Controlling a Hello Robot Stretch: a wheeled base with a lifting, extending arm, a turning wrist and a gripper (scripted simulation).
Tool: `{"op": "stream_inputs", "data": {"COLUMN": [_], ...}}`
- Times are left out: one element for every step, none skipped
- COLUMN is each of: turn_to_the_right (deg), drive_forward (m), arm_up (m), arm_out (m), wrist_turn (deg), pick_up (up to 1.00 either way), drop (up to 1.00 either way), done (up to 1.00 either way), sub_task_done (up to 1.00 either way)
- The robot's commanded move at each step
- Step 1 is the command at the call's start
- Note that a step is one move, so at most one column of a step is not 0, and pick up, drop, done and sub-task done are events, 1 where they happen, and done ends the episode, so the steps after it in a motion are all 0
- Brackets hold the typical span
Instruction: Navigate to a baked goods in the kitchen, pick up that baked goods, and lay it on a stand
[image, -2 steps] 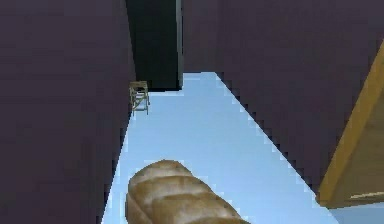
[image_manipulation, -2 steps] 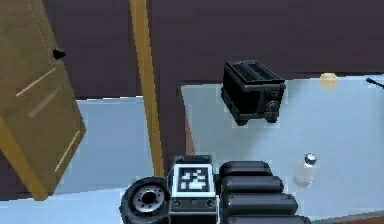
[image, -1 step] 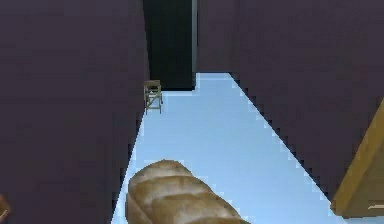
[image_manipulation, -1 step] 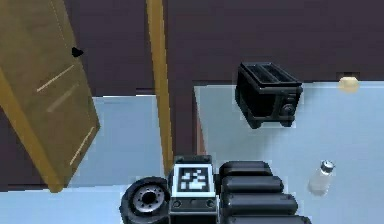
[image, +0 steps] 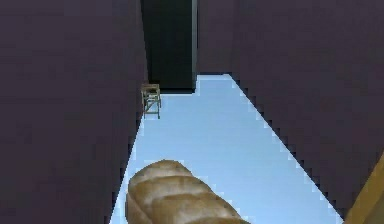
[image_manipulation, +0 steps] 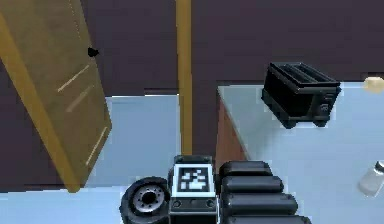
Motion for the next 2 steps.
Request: {"op": "stream_inputs", "data": {"turn_to_the_right": [45.0, 27.0], "drive_forward": [0.00, 0.00], "arm_up": [0.00, 0.00], "arm_out": [0.00, 0.00], "wrist_turn": [0.0, 0.0], "pick_up": [0.00, 0.00], "drop": [0.00, 0.00], "done": [0.00, 0.00], "sub_task_done": [0.00, 0.00]}}
